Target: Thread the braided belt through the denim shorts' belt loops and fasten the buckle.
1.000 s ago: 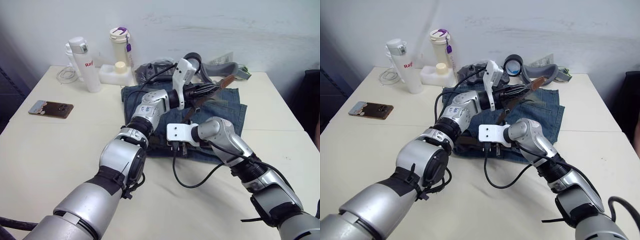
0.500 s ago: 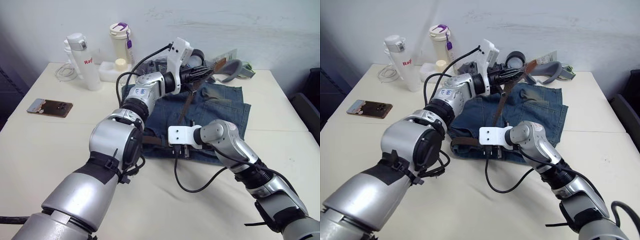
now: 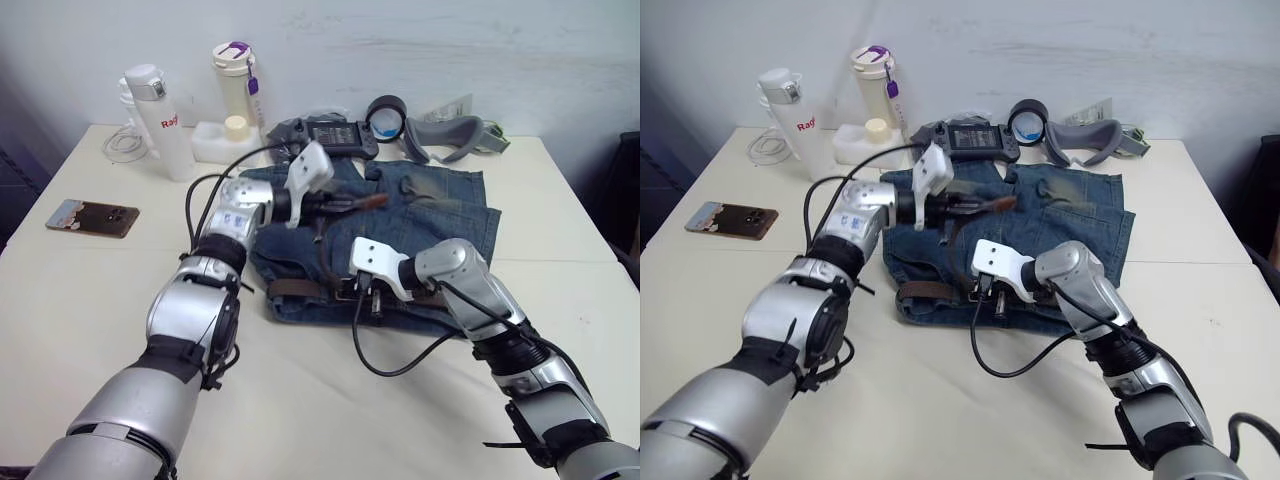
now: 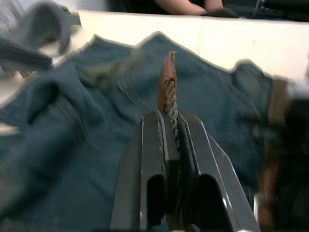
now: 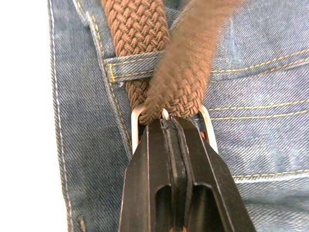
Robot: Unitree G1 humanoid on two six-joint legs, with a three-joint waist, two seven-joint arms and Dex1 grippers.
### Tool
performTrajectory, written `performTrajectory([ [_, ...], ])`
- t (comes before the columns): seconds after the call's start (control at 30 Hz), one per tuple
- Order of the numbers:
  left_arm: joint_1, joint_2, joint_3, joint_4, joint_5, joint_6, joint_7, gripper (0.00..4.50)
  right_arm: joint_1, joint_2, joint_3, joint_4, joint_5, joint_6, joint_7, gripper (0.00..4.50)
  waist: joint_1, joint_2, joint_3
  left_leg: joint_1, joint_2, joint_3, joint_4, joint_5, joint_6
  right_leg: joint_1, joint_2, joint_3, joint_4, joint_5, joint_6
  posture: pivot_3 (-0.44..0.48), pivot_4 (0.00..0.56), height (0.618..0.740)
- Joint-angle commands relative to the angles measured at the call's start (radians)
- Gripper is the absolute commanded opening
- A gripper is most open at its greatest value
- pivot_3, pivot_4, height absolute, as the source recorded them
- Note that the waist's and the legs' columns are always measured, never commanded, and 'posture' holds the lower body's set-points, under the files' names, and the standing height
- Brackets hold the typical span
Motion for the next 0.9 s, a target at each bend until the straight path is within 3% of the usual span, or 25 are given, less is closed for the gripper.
performTrajectory([
  [0.03,0.077,0.013,0.003,-0.209,-0.051,0.083,-0.001,0.0,0.07,-0.027,0.038,0.038,0.056,0.111,0.03,0.01,0.001,0.0,0.004,-0.001,-0.001,-0.001,0.0,0.0,0.0,0.0,0.0,0.0,0.0,0.0,0.0,0.0,0.15,0.731],
  [0.43,0.218,0.03,-0.042,-0.461,-0.07,0.173,0.065,0.0,0.0,-0.048,-0.245,-0.075,0.3,0.314,-0.103,0.01,0.004,0.004,0.035,-0.017,-0.004,-0.005,0.016,0.003,0.005,-0.002,-0.001,-0.001,-0.003,0.0,0.0,0.0,0.15,0.731],
  [0.63,0.236,0.063,-0.09,-0.498,-0.061,0.107,0.02,0.0,-0.01,-0.107,-0.364,-0.171,0.398,0.348,-0.153,0.01,0.003,0.005,0.049,-0.02,-0.003,-0.003,0.016,0.01,0.003,-0.007,-0.001,0.0,-0.003,0.0,0.0,0.0,0.15,0.731],
  [0.73,0.236,0.082,-0.113,-0.514,-0.059,0.056,-0.006,0.0,0.023,-0.16,-0.361,-0.251,0.428,0.321,-0.147,0.01,0.003,0.007,0.052,-0.023,-0.003,-0.002,0.015,0.014,0.002,-0.01,-0.001,0.001,-0.003,0.0,0.0,0.0,0.15,0.731],
  [0.83,0.219,0.113,-0.14,-0.51,-0.031,-0.033,-0.017,0.0,0.081,-0.19,-0.317,-0.333,0.416,0.229,-0.161,1.04,0.004,0.006,0.052,-0.031,-0.003,-0.002,0.016,0.017,0.001,-0.02,-0.001,0.001,0.001,0.0,0.0,0.0,0.15,0.731],
  [0.9,0.208,0.134,-0.157,-0.499,-0.012,-0.092,-0.025,0.0,0.11,-0.199,-0.293,-0.386,0.415,0.203,-0.176,1.96,0.003,0.006,0.052,-0.031,-0.003,0.0,0.016,0.019,0.001,-0.021,-0.001,0.001,0.002,0.0,0.0,0.0,0.15,0.731],
])
